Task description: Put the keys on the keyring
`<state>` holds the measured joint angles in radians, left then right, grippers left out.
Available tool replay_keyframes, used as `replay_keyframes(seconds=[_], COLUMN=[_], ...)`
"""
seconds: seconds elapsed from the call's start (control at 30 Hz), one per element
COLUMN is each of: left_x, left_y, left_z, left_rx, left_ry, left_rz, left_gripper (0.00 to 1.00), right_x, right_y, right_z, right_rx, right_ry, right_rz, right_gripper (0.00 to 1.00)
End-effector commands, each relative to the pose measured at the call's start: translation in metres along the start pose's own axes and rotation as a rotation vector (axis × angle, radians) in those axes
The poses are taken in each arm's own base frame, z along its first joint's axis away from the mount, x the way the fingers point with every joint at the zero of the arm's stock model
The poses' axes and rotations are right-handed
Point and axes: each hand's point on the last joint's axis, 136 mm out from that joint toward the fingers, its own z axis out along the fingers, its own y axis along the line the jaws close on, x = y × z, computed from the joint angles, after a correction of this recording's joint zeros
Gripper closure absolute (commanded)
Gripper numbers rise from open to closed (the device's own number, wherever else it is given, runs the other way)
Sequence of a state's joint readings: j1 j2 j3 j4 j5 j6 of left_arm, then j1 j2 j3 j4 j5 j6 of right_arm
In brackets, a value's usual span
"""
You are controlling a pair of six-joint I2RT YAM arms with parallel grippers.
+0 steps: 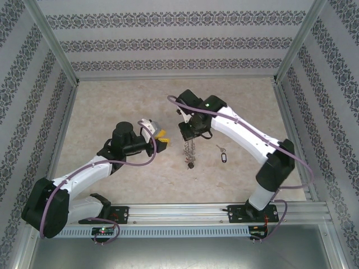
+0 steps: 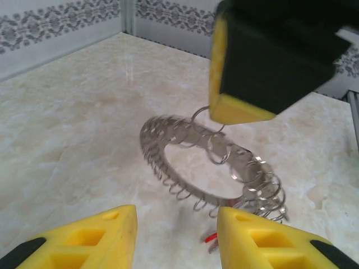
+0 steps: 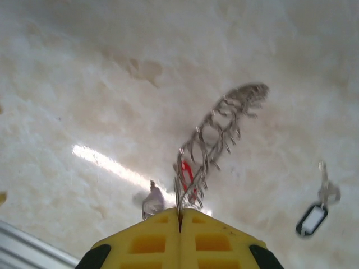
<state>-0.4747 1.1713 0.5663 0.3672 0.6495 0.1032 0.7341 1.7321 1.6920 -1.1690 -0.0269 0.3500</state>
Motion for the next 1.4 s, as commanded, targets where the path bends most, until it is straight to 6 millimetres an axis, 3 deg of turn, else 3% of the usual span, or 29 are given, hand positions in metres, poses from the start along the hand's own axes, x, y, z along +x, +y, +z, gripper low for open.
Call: replay_keyframes(seconds=[0.0, 0.13, 0.37, 0.53, 0.83, 1.07, 1.2, 1.37], left_x=[-0.018, -0.016, -0.014, 0.000, 0.031, 0.037, 0.035, 0.046], left_y=[-0.017, -0.027, -0.038, -0.041, -0.054, -0.055, -0.058, -0.062], left_z=[0.006, 0.022, 0.053, 0.065, 0.071, 0.074, 0.071, 0.072], left_rx=[0.048, 0.077, 0.111, 0.153, 0.284, 0.284, 0.279, 0.295], left_ry=[-0.037, -0.015, 0.014, 0.094, 0.165, 0.101, 0.068, 0.117], left_rz=[0.121, 0.144, 0.183, 0.263, 0.431, 0.528, 0.573, 0.635], left_gripper=[0.57, 0.54, 0.50, 0.48, 0.49, 0.53, 0.55, 0.55], right_x=[0.043, 0.046, 0.032, 0.027, 0.037, 0.042, 0.040, 0.041], right_y=[-0.013, -0.013, -0.001, 0.002, -0.003, -0.001, 0.000, -0.001], right_z=[-0.005, 0.000, -0.006, -0.012, 0.000, 0.016, 0.018, 0.019], right_rx=[0.047, -0.016, -0.182, -0.287, -0.372, -0.457, -0.514, -0.542], right_ry=[0.242, 0.298, 0.302, 0.313, 0.364, 0.402, 0.401, 0.416], right_rz=[0.164, 0.287, 0.413, 0.485, 0.559, 0.639, 0.698, 0.739], right_gripper=[1.00, 1.00, 1.00, 1.00, 1.00, 1.00, 1.00, 1.00])
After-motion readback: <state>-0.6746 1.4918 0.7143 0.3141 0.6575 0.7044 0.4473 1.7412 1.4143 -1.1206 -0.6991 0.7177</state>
